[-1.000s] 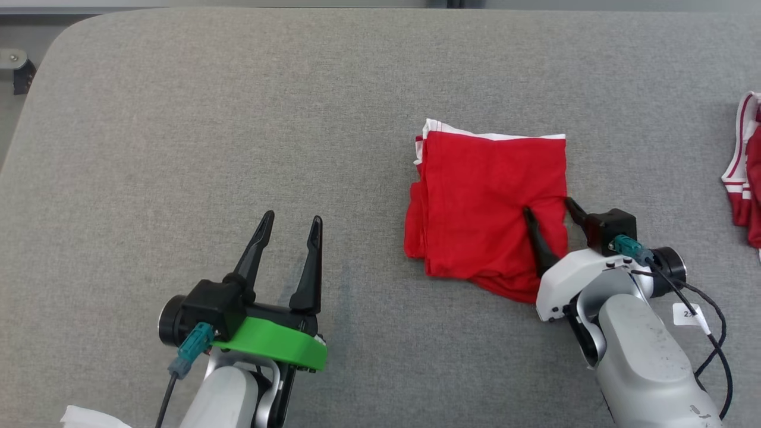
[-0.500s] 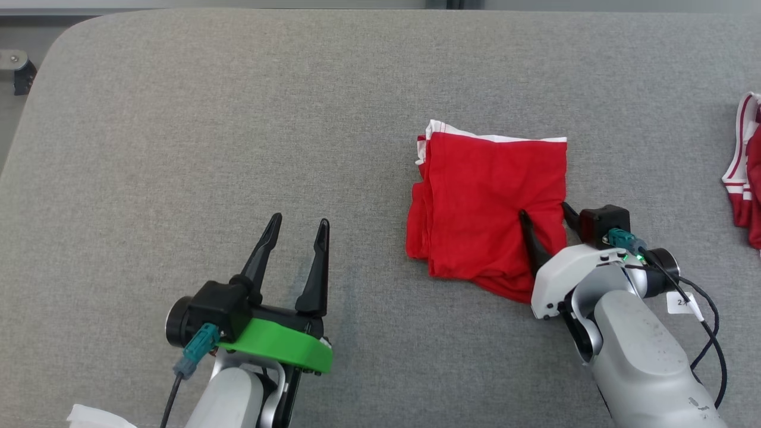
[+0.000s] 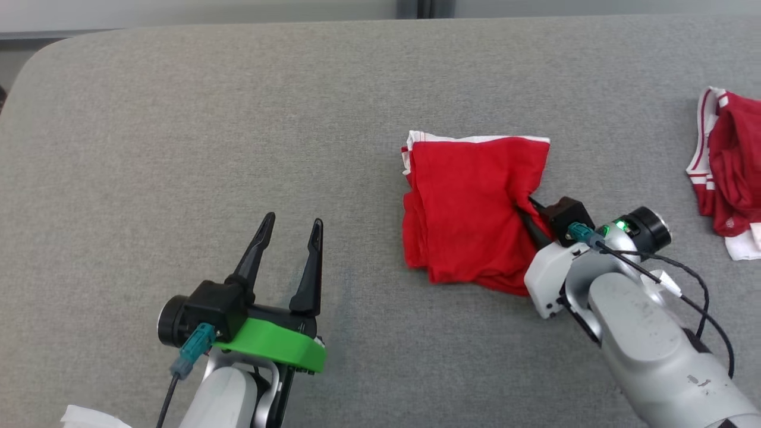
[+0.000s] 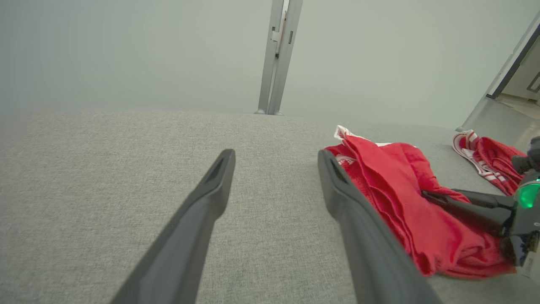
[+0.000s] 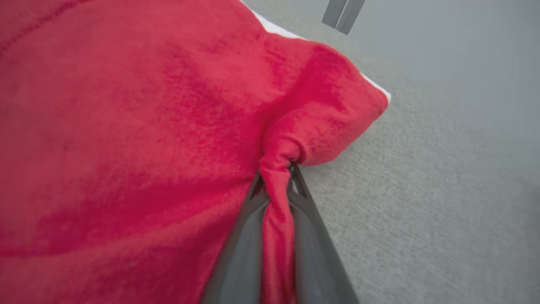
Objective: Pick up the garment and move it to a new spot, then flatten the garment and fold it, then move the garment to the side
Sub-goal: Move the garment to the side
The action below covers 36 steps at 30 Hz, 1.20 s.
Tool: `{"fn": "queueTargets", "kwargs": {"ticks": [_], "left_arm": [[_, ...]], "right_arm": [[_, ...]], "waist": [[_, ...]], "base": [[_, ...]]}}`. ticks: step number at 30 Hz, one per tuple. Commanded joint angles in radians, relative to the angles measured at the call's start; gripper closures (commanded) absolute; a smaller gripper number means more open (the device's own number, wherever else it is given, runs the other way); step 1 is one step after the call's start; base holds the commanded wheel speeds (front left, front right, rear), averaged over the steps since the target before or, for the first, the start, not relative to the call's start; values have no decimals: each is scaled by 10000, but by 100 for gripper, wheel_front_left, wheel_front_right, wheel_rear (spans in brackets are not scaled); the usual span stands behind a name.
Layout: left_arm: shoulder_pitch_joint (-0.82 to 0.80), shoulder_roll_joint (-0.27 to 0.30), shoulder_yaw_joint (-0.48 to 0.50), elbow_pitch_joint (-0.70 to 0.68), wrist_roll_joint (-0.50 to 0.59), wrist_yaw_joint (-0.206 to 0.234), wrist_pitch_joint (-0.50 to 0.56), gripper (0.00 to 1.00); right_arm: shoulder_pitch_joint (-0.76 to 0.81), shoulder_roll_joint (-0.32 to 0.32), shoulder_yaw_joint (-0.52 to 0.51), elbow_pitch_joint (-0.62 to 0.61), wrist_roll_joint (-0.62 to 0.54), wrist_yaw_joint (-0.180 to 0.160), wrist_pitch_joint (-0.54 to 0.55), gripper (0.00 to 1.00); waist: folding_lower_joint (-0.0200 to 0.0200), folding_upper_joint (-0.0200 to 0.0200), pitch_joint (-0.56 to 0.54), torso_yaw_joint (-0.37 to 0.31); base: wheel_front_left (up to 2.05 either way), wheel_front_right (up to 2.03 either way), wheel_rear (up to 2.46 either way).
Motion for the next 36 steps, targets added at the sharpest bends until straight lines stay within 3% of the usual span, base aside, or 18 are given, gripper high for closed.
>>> {"fn": "queueTargets", "kwargs": {"ticks": [1, 9, 14, 22, 28, 36], "left_arm": [[-12, 38, 44, -79, 87, -59, -1, 0], [-498, 39, -158, -409, 304, -201, -1, 0], [-840, 45, -332, -487, 431, -265, 1, 0], [-1429, 48, -503, -418, 574, -396, 0, 0], [-1756, 45, -506, -373, 545, -465, 0, 0], [-2026, 47, -602, -306, 450, -512, 1, 0]], "right_arm": [[-234, -245, 176, -84, -132, -19, -107, 100], [-1347, -1948, 1543, -597, -138, -17, 4, 100], [-2166, -3484, 2202, -954, 429, -19, 315, 100], [-2841, -5468, 1866, -841, 1261, -19, 646, 100], [-2865, -6208, 1305, -424, 1306, -19, 704, 100], [-2648, -6440, 217, 587, 1262, -19, 462, 100]], "waist": [[0, 0, -84, -428], [0, 0, 369, -1452], [0, 0, 880, -1970], [0, 0, 1869, -2068], [0, 0, 2474, -1751], [0, 0, 2909, -1176]], "base": [[0, 0, 0], [0, 0, 0], [0, 0, 0], [0, 0, 0], [0, 0, 0], [0, 0, 0]]}}
